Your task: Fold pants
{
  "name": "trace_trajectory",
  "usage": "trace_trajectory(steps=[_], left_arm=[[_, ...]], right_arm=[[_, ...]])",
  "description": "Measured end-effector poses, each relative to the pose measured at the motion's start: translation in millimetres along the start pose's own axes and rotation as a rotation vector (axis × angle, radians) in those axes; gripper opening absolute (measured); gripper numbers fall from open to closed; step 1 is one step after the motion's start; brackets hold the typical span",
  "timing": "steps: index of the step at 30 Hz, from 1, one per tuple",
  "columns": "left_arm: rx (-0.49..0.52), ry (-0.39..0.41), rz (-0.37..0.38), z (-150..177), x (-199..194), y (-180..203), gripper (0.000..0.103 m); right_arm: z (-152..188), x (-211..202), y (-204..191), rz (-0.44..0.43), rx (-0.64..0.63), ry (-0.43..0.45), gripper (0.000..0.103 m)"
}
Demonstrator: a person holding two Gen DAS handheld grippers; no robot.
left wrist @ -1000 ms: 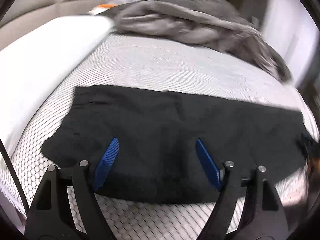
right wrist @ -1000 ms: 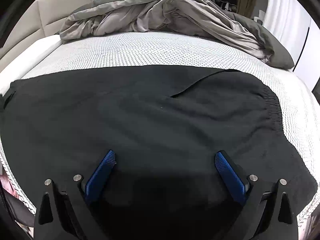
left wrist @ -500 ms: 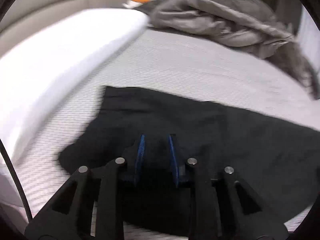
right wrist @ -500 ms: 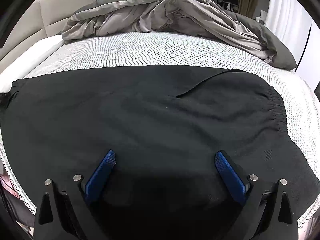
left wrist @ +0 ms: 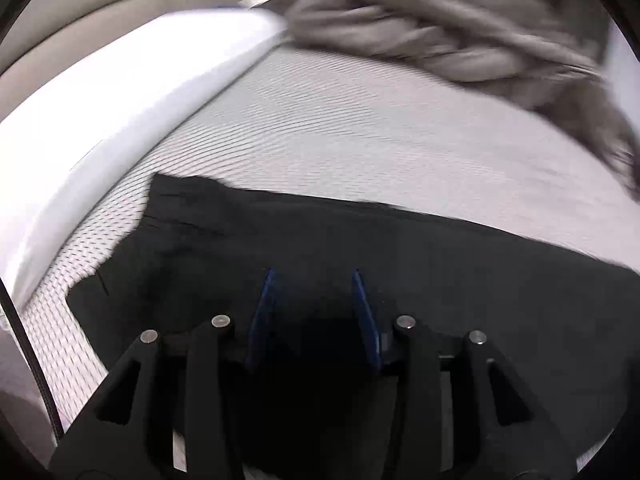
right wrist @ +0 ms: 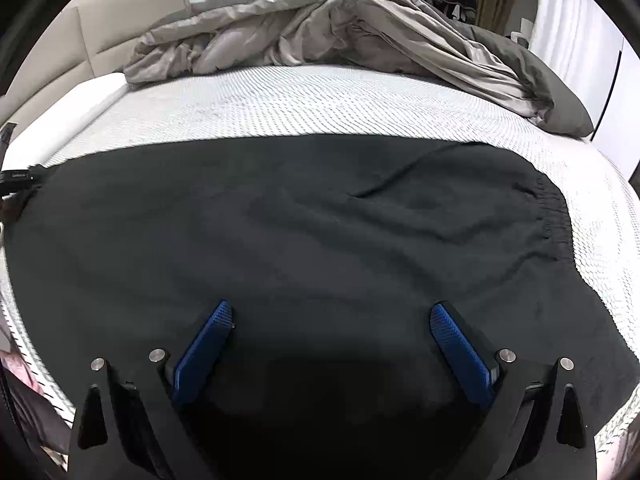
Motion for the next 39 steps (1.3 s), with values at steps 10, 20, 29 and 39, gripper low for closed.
trace_trajectory(steps=[10, 20, 29, 39], left_arm=[[0.397, 0.028, 0.406, 118, -99, 224, 0.086], [0.402, 0.071, 0.345, 122, -87, 252, 0.102], [0.526, 0.126, 0.461, 133, -132, 297, 0.095], [0.512, 0.098, 0.439, 136, -113, 267, 0.102]], right_arm=[[12, 19, -86, -0.157, -0.152, -0.031, 0.101], [30, -37, 37, 0.18, -0.067, -0.007, 0.101], [19, -19, -28, -0.025, -0.12, 0.017, 0.101], [35, -49, 63, 0.27, -0.08, -0.009, 0.101]])
Point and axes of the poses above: each gripper's, at about its wrist camera, not at the fingertips, and x roughly the way its jaws point, y to its right, z to its underside, the point moved 8 cm from there along x, roughly the way its jaws point, and after that the axes turned 15 degrees about -z, right-handed, at the moved point
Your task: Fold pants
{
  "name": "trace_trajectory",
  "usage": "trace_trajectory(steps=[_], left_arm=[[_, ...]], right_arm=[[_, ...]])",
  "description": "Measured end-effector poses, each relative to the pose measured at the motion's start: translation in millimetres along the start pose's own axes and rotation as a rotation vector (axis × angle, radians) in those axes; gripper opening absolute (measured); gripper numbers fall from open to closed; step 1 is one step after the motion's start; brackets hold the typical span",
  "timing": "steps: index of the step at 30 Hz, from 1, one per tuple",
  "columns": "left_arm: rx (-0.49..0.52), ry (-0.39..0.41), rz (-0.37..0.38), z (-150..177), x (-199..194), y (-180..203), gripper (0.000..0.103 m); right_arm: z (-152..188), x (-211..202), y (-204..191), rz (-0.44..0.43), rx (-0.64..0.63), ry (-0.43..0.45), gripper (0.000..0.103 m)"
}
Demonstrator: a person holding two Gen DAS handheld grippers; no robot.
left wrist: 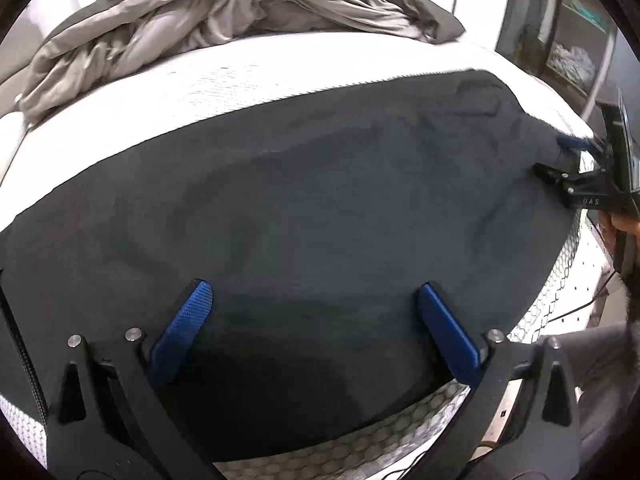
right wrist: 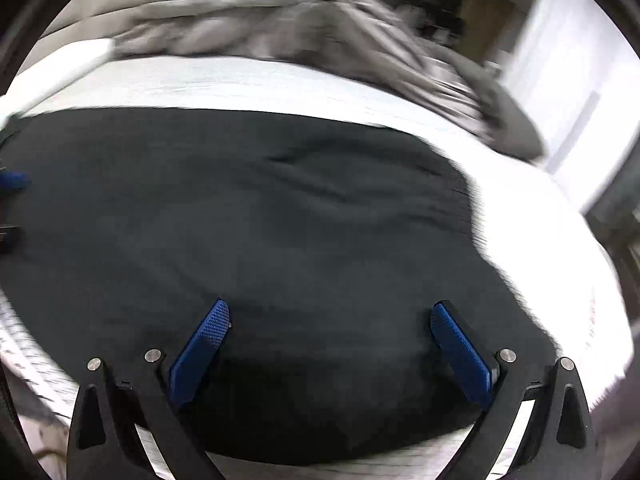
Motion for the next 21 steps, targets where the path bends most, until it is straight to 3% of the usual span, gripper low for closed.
trace_trajectory(steps=[3, 6, 8, 11, 14, 16, 18, 19, 21], left_arm=[[-0.044, 0.043, -0.02, -17, -14, -11, 0.094], [-0.049, 0.113, 0.01, -38, -32, 3, 0.094], [-0.031, 0.115, 0.033, -48, -31, 24, 0.094], [0.021, 0.084, 0.041, -53, -16, 57, 0.09], [0.1, -0.014, 0.06, -40, 10, 87, 0.087], [0.136, -0.007, 0.036, -34, 15, 91, 0.087], [0.15, 0.01, 0.044, -31, 12, 86, 0.089], [0.139, 0.007, 0.05, -29, 12, 82, 0.091], [0.11, -0.003, 0.058, -26, 13, 74, 0.095]], right_arm=[[8, -13, 37, 0.044, 0.093, 0.019, 0.101], [12, -37, 62, -0.006, 0.218, 0.105, 0.101], [0, -50, 66, -0.105, 0.288, 0.181, 0.101], [-17, -39, 35, -0.237, 0.275, 0.183, 0.1], [-24, -1, -22, -0.286, 0.118, 0.069, 0.1], [-16, 15, -51, -0.248, -0.028, 0.003, 0.099], [-6, 8, -53, -0.219, -0.098, 0.017, 0.098], [-2, 3, -46, -0.212, -0.082, 0.018, 0.098], [13, -14, 6, -0.069, -0.014, 0.037, 0.098]])
Point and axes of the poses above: each gripper's, at about its wrist camera, not at the fingertips, and x roughly the way its jaws point, y to its right, z to its underside, the point moved 8 cm from there along x, roughly the way its jaws point, and after that the axes turned 15 degrees about -z, right-handed, at the moved point
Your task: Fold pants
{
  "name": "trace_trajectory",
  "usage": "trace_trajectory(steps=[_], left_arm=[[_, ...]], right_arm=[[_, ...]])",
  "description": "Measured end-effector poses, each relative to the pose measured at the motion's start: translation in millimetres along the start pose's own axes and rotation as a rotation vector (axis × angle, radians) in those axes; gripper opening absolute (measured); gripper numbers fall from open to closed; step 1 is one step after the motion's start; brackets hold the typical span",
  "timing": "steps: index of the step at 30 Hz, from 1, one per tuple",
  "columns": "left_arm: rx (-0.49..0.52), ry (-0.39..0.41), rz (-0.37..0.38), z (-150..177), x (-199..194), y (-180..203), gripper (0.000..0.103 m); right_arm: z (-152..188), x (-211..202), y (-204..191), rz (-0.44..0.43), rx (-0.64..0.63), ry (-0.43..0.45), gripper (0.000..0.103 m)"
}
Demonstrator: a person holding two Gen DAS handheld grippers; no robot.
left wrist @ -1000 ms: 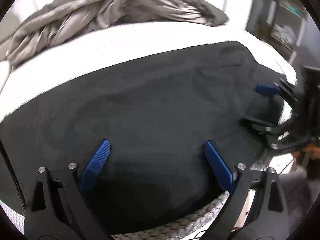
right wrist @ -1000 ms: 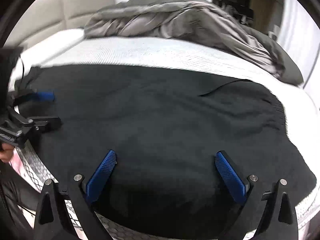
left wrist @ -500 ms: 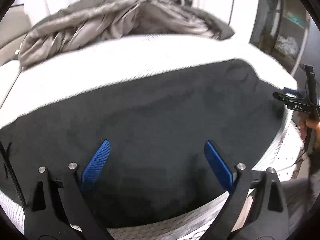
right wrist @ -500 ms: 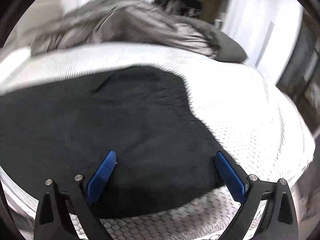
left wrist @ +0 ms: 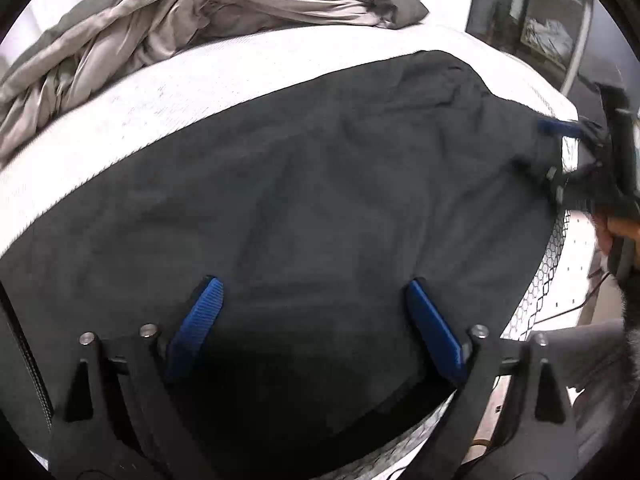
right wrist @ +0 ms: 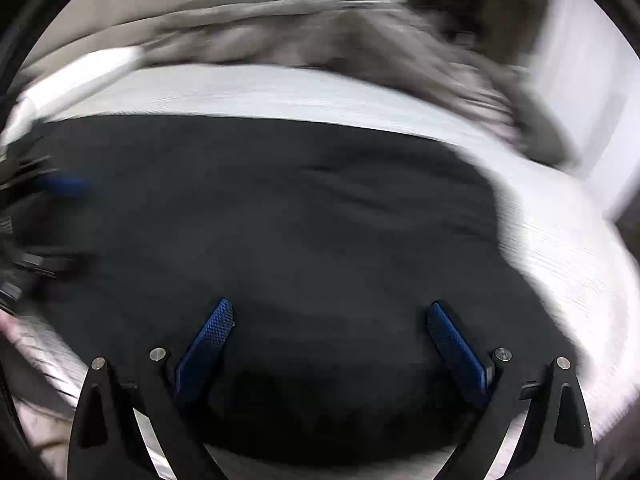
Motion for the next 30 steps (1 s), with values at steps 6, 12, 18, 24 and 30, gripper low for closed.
trace_trajectory(steps=[6, 12, 18, 24, 30], left_arm=[[-0.101, 0.075, -0.004, -14, -17, -13, 0.093], [-0.101, 0.075, 0.036, -30, -12, 10, 0.093], [-0.072, 0.047, 0.015, -31, 2, 21, 0.092], [-0.244, 0.08, 0.065, -39, -19, -35, 0.092], [-0.456, 0.034, 0.147, -31, -10, -98, 0.092]], right_arm=[[53, -71, 124, 0.05, 0.479, 0.142, 0.091], [61, -70, 123, -0.492, 0.798, 0.287, 0.083], [38, -26, 113, -0.374, 0.748, 0.258, 0.03], [-42, -62, 30, -0.54, 0.537, 0.416, 0.019], [-56, -57, -118, -0.964, 0.253, 0.183, 0.073]])
Point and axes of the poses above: each gripper's, at about its wrist camera, not at the fingertips, and x roughly the way its jaws point, y to its right, z to its underside, the point moved 8 cm from there along x, roughly the way its jaws point, and after that the axes turned 15 degrees about -z, right-handed, at the moved point
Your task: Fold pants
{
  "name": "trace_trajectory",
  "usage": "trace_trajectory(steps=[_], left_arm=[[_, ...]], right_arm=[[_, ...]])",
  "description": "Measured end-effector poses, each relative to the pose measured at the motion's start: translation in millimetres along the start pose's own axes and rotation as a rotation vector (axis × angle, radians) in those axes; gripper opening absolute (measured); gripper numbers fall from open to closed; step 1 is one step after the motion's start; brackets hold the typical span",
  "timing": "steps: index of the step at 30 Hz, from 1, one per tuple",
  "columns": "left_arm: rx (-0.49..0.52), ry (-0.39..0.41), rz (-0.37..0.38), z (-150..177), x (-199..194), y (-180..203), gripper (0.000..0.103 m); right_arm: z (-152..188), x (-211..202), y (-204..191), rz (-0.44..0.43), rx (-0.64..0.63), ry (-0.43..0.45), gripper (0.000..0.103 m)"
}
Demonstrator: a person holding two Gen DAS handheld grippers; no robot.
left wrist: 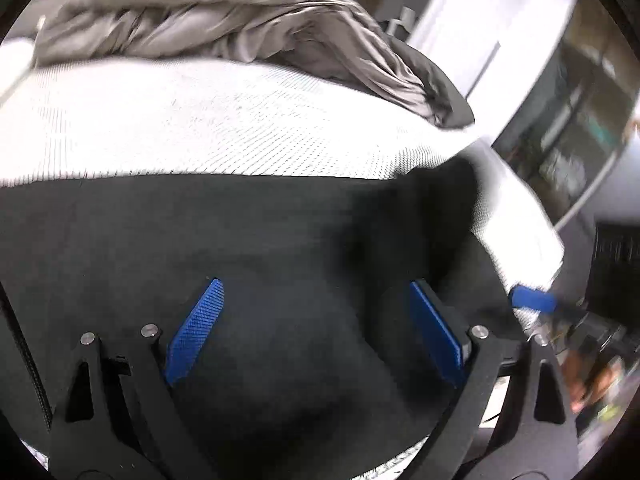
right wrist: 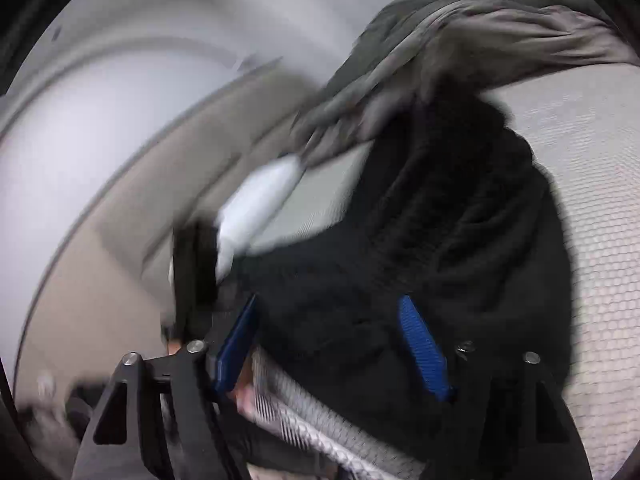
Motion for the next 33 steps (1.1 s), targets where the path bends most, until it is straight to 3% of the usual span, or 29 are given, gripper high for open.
trace_trajectory(steps=[4, 7, 8, 10, 12, 15, 16, 19, 21, 24, 27, 30, 33], left_arm=[[-0.09, -0.06, 0.104, -1, 9, -8, 0.088], [-0.075, -0.145, 0.187, 10, 25, 10, 0.077], [-0.059, -0.185, 0.214, 17, 33, 19, 0.075], [-0.053, -0.255, 0.242, 29, 45, 30, 0.072], [-0.038, -0.262, 0.227, 32, 54, 35, 0.072], [-0.052, -0.251, 0.24, 28, 62, 45, 0.07], [-0.06, -0.249, 0.249, 29, 63, 48, 0.053], [-0.068, -0.224, 0.229, 29, 68, 64, 0.026], [-0.019, -0.161, 0.195, 24, 57, 72, 0.016], [-0.013, -0.1, 0.224, 8, 29, 73, 0.012], [-0.017, -0.021, 0.207, -10, -2, 49, 0.011], [-0.054, 0.028, 0.15, -18, -25, -4, 0.01], [-0.087, 0.049, 0.013, -15, -37, -70, 0.01]], right_arm=[[3, -27, 4, 0.138, -0.028, 0.052, 0.073], [15, -56, 42, 0.394, -0.003, 0.08, 0.073], [23, -59, 55, 0.4, 0.045, 0.065, 0.073], [32, -51, 70, 0.334, 0.139, 0.055, 0.073], [39, -39, 84, 0.326, 0.176, 0.021, 0.073], [29, -15, 93, 0.35, 0.134, -0.009, 0.073], [29, -14, 91, 0.351, 0.127, -0.014, 0.073], [28, -9, 91, 0.362, 0.108, -0.029, 0.073], [27, -5, 95, 0.38, 0.101, -0.039, 0.073], [23, -5, 96, 0.381, 0.105, -0.031, 0.075], [7, 8, 92, 0.349, 0.118, -0.014, 0.075], [-3, 14, 89, 0.314, 0.126, -0.001, 0.075], [-9, 17, 85, 0.319, 0.116, -0.011, 0.076]])
Point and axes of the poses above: each gripper's, at about its wrist camera, not at the fingertips, and x roughly the way its jaws point, y to its right, z to its underside, the point moved 8 cm from there along x, roughly the way its jaws point, and after that the axes turned 15 degrees about -z, right-handed, at the moved point
